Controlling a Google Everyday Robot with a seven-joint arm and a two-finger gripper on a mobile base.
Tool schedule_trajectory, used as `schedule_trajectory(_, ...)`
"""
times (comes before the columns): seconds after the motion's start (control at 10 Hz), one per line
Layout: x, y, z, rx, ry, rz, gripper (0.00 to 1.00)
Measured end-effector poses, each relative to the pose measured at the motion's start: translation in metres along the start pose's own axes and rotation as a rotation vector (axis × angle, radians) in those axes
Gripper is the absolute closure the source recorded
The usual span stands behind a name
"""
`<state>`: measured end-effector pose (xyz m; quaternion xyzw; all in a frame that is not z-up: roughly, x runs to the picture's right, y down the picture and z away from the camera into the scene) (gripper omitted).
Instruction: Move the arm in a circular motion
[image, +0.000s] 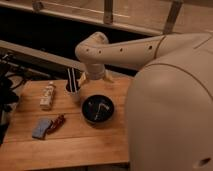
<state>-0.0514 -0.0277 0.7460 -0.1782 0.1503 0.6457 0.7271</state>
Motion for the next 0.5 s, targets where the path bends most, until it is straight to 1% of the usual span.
schedule_trajectory(0.3, 0.008, -0.012, 0.000, 0.006, 0.005, -0.012, 0.04)
schedule_trajectory(0.5, 0.013, -0.003, 0.000, 0.003, 0.007, -0.023, 0.04)
